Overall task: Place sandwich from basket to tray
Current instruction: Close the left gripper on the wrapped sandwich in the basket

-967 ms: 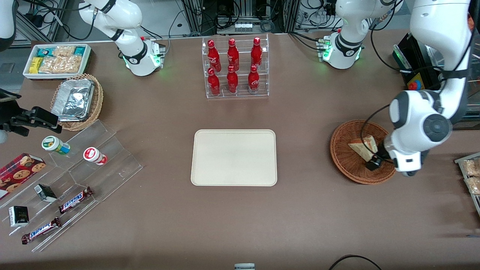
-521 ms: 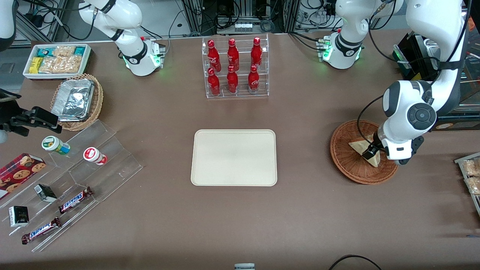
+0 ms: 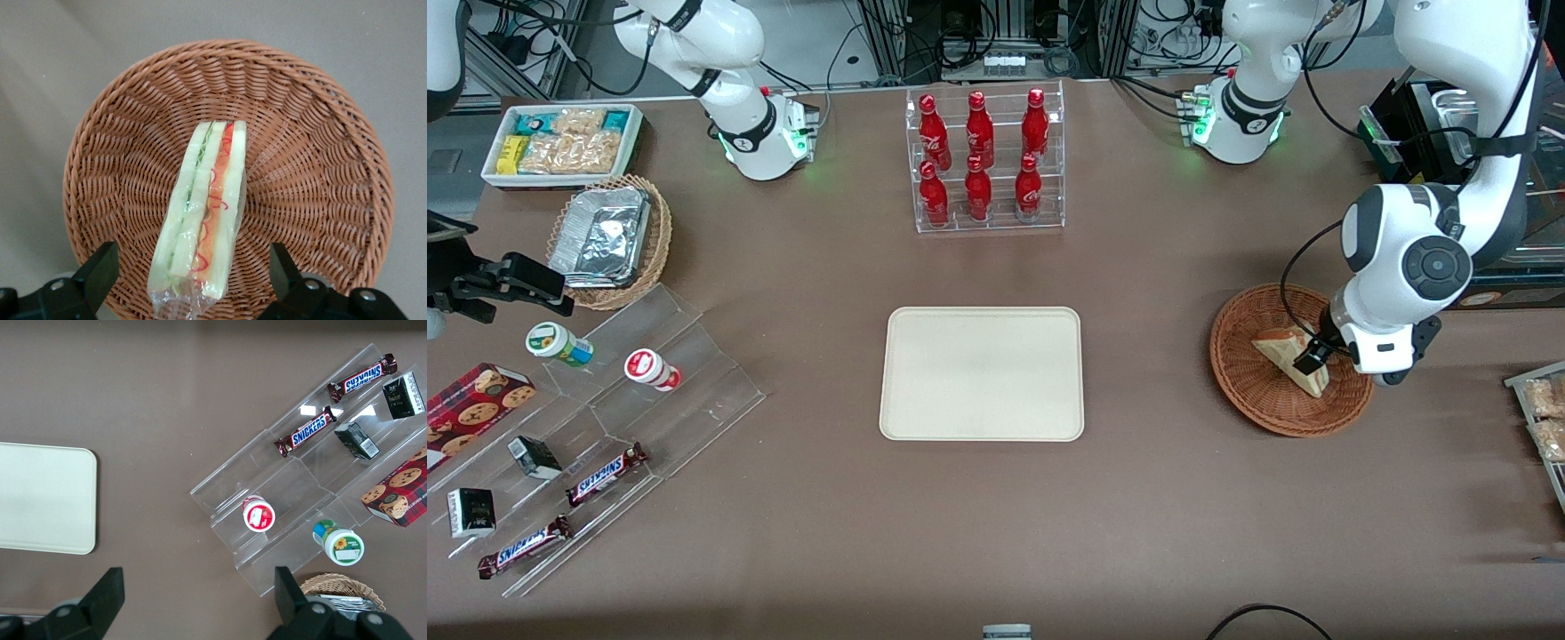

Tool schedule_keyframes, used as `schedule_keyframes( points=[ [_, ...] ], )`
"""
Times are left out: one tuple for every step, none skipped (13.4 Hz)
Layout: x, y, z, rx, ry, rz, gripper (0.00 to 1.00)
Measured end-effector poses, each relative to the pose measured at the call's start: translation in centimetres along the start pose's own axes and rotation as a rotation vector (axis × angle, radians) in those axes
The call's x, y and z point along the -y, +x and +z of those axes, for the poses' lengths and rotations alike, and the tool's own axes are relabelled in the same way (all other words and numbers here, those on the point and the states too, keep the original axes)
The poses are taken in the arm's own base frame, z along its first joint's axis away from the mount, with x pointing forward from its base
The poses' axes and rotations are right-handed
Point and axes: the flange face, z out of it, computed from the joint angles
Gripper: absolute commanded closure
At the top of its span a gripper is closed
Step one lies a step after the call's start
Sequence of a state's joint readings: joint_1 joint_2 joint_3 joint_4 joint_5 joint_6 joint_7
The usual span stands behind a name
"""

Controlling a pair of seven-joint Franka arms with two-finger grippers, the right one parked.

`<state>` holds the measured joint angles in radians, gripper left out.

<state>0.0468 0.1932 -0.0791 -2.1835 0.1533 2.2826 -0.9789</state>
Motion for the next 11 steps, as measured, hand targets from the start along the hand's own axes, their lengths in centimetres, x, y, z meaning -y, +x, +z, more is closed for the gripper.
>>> schedule_keyframes(
  points=[
    [0.3,-0.2,0.6,0.002,0.000,-0.004,0.00],
    [0.5,-0.4,1.0,0.003,-0.001,-0.009,0.00],
    [0.6,-0.6,1.5,0.002,-0.006,-0.013,0.00],
    [0.9,-0.9,2.2,-0.002,-0.017,-0.014,0.00],
    [1.2,-1.4,3.0,-0.008,-0.031,-0.015,0.00],
    [1.5,-1.8,3.8,-0.014,-0.048,-0.022,0.00],
    [1.8,-2.0,4.4,-0.018,-0.059,-0.036,0.00],
    [1.9,-2.1,4.6,-0.020,-0.065,-0.050,0.17],
    [1.9,-2.2,4.6,-0.021,-0.069,-0.060,0.54],
    [1.9,-2.1,4.6,-0.023,-0.073,-0.066,0.77],
    [1.9,-2.0,4.4,-0.026,-0.076,-0.069,0.95]
  ],
)
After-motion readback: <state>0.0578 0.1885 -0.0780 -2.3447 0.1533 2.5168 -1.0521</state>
